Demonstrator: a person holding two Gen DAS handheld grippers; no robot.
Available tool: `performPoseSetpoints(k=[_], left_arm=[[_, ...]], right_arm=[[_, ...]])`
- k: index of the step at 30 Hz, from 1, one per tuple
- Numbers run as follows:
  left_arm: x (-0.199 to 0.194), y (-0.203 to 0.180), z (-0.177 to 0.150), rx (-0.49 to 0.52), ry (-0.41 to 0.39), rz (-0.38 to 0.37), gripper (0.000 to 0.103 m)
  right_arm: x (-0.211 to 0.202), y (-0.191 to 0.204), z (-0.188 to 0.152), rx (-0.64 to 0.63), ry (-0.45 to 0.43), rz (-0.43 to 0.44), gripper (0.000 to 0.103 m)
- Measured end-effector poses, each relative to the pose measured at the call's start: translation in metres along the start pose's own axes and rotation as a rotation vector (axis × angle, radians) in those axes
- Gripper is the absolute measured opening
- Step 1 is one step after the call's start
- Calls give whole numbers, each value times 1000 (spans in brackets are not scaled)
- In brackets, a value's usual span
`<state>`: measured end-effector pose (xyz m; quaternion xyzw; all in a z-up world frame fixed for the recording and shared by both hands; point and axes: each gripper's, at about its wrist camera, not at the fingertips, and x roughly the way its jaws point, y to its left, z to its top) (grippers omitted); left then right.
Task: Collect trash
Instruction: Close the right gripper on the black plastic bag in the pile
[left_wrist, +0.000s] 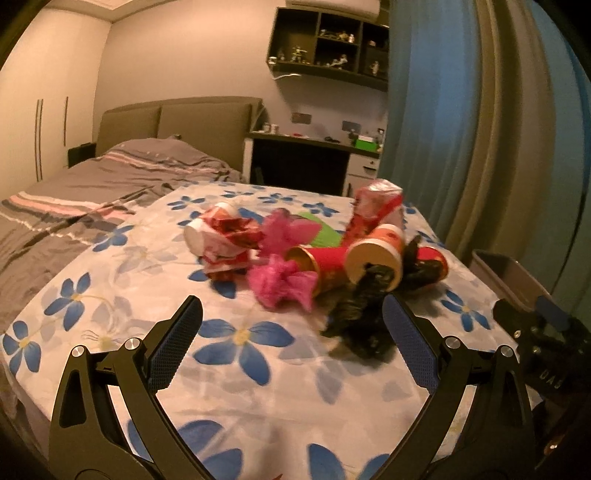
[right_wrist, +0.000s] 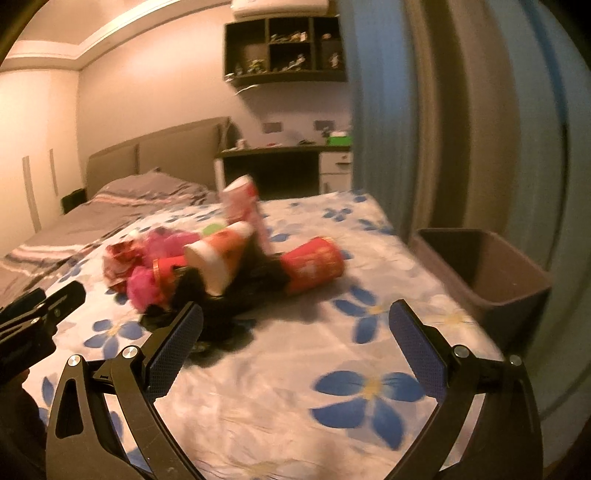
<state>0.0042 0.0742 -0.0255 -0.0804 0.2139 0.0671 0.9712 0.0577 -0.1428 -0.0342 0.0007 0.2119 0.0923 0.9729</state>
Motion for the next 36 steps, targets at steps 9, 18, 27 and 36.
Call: performPoseSetpoints(k=[9, 18, 27, 36], left_arm=[[8, 30, 5, -35, -20, 23, 96], [21, 41, 8, -42, -8, -1, 94], [38, 34, 5, -38, 46, -59, 85], [61, 10, 5, -1, 114, -109, 70]], right_arm=[[43, 52, 6, -81, 61, 106, 75], [77, 81, 7, -121, 124, 153, 42], [86, 75, 2, -128, 161, 184, 2], [52, 53, 4, -119, 82, 187, 1]])
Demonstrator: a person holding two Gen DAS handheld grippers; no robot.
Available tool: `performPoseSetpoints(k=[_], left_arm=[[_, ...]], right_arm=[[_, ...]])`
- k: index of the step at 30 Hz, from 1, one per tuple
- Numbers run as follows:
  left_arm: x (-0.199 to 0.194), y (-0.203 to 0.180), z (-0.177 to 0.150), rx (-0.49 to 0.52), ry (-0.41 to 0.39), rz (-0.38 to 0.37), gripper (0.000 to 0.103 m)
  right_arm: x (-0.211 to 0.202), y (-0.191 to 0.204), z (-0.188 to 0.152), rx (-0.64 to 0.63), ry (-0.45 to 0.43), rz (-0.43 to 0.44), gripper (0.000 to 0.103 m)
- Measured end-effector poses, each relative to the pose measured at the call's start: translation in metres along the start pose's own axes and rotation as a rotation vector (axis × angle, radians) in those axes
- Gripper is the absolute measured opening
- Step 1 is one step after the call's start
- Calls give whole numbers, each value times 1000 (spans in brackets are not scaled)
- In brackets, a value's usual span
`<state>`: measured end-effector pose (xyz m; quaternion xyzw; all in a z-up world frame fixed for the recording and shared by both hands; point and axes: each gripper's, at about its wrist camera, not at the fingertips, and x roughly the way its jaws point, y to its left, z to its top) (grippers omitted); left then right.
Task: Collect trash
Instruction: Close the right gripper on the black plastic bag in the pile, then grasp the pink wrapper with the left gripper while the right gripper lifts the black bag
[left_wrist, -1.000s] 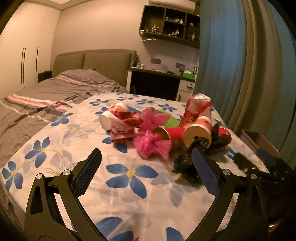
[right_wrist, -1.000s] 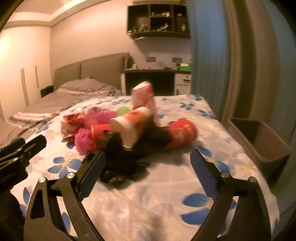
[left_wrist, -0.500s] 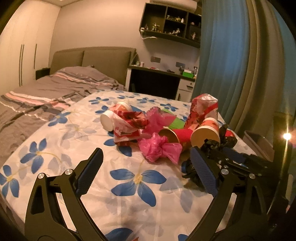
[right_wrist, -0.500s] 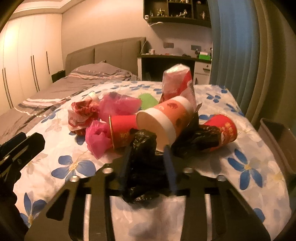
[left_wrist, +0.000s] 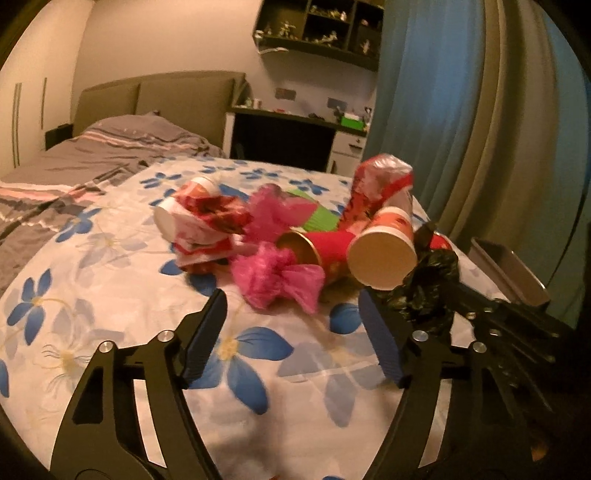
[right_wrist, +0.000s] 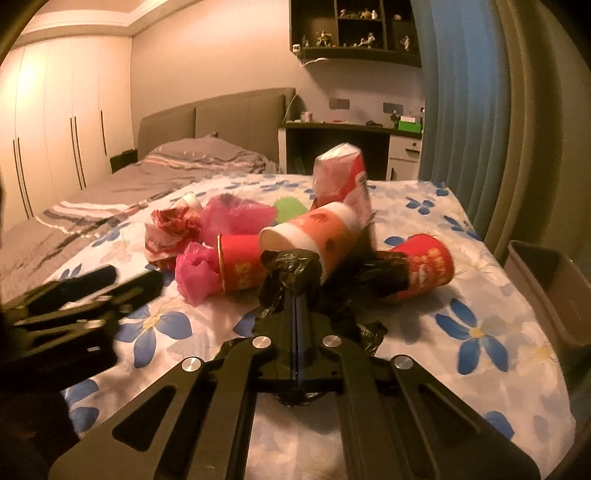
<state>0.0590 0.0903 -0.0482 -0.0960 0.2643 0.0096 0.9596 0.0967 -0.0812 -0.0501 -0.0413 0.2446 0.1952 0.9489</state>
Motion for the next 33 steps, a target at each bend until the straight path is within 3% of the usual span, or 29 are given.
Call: performPoseSetpoints(k=[8, 13, 16, 23, 33], left_arm=[[47, -8, 4, -2, 155, -6, 45], [59, -3, 3, -34, 192, -23, 13], [57, -4, 4, -28, 174, -46, 1], [33, -7, 7, 0, 99, -39, 0], [-32, -17, 23, 32, -24, -68, 0]], right_arm=[[-18, -19, 1, 37, -26, 7, 1], [-26, -27, 0, 48, -36, 11, 1], [-30, -31, 0, 52, -41, 13, 1], [-41, -37, -1, 65, -55, 10, 1], [-68, -48, 1, 89, -107, -5, 1]])
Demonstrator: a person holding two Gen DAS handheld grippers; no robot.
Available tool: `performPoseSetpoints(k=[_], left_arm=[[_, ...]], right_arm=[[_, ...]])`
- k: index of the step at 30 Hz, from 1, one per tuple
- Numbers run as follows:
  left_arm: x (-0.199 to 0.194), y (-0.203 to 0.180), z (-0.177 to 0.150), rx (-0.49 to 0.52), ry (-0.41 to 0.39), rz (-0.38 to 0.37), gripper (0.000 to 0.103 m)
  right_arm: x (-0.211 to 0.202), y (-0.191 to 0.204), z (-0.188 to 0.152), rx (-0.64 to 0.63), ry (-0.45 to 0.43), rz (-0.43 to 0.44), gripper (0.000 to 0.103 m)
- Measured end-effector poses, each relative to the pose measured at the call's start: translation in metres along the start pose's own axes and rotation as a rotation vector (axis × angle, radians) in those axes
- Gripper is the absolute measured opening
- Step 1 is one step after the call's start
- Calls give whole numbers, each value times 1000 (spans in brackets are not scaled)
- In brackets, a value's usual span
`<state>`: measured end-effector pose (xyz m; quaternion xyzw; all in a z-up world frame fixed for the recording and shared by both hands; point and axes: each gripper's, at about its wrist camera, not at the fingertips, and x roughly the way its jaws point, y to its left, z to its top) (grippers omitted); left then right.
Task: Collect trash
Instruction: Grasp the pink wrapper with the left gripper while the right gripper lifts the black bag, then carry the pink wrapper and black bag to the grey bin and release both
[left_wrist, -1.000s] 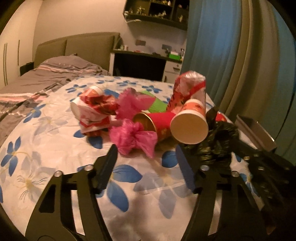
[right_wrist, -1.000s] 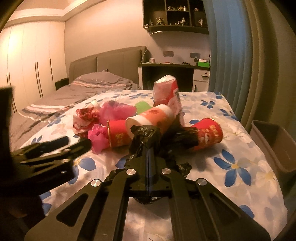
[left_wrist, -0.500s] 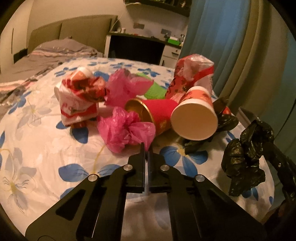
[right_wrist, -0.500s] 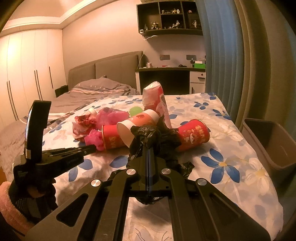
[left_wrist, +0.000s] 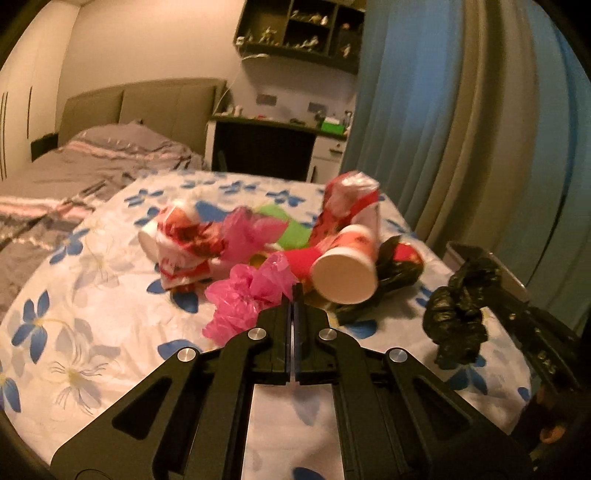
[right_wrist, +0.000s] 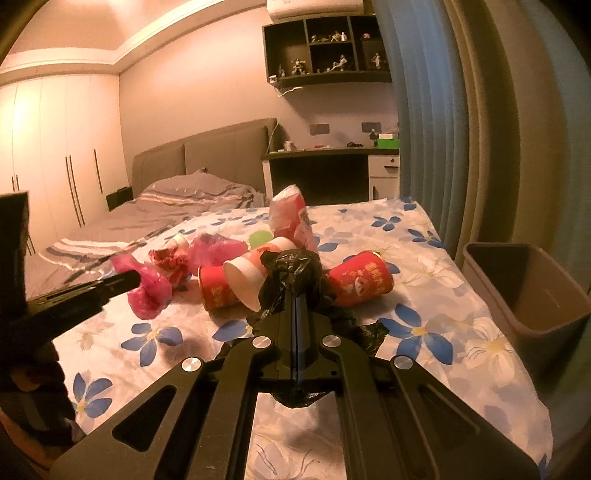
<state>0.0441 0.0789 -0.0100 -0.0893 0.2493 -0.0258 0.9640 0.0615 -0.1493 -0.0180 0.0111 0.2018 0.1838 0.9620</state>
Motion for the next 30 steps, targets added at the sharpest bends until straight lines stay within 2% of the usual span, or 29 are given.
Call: performPoseSetpoints(k=[8, 15, 23, 30], left_arm=[[-8, -39, 9, 68, -27, -72, 0], [3, -95, 16, 143, -25, -175, 0], [27, -164, 31, 218, -20, -330, 0], [66, -231, 44, 267, 6, -452, 0]], right_arm=[[-25, -23, 6, 21, -51, -45, 1], [-43, -54, 12, 54, -91, -111, 1], [-56, -103, 19, 89, -128, -221, 1], [-56, -157, 27, 115, -151, -347, 1]])
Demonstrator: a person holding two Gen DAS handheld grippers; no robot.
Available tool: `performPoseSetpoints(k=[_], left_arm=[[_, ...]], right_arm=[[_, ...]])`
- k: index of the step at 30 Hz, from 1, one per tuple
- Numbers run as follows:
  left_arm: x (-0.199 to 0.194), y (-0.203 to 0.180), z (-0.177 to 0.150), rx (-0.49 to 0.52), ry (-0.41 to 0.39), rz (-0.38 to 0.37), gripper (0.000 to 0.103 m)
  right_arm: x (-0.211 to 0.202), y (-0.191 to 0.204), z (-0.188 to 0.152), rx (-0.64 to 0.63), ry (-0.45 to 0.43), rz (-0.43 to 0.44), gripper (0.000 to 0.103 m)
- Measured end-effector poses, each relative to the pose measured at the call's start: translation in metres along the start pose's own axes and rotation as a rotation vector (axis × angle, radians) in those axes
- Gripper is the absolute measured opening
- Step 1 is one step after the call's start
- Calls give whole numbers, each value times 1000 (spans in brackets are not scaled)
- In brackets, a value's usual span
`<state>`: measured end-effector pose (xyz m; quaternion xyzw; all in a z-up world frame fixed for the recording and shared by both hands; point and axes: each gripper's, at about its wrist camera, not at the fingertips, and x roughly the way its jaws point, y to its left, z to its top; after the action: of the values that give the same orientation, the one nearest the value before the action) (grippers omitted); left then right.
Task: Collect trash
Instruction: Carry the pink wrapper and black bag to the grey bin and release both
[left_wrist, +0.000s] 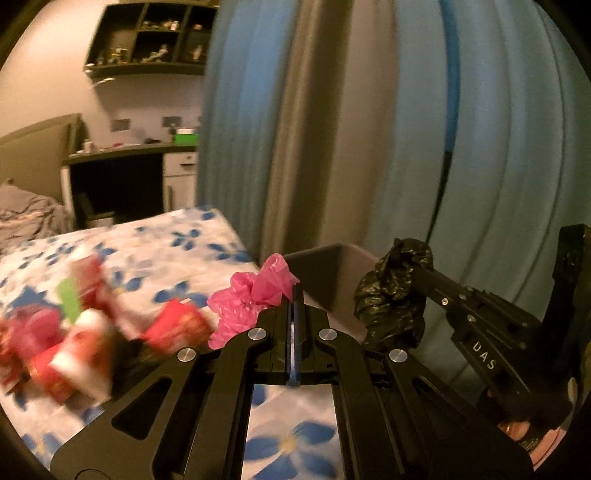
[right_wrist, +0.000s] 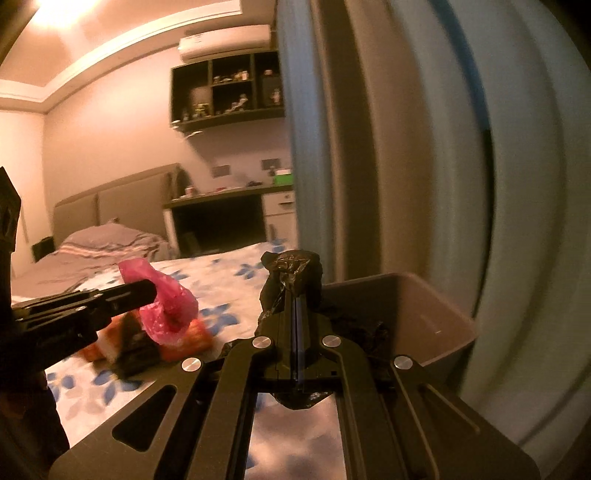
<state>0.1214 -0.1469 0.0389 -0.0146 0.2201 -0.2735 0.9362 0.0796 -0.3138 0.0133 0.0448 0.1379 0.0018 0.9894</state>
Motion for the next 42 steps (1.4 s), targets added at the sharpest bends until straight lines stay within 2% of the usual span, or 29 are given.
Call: performPoseSetpoints(k=[9, 16, 24, 36, 38, 40, 41, 42], left_arm=[[84, -39, 24, 42, 20, -122, 0], [129, -58, 27, 62, 53, -172, 0], [165, -62, 23, 46, 103, -197, 0], [192, -63, 13, 9, 160, -233, 2], [193, -62, 12, 4, 171, -232, 14], [194, -58, 10, -10, 170, -206, 49], [193, -55, 10, -19, 164, -193, 58], [191, -51, 9, -37, 152, -172, 72]], right_arm=[[28, -51, 13, 30, -28, -95, 1], [59, -76, 12, 67, -7, -120, 1], [80, -90, 12, 89, 17, -136, 1], [99, -104, 9, 109, 41, -134, 1], [100, -107, 8, 121, 44, -127, 1], [103, -109, 9, 128, 47, -118, 2], [103, -110, 9, 129, 48, -116, 3], [104, -111, 9, 129, 51, -119, 10]])
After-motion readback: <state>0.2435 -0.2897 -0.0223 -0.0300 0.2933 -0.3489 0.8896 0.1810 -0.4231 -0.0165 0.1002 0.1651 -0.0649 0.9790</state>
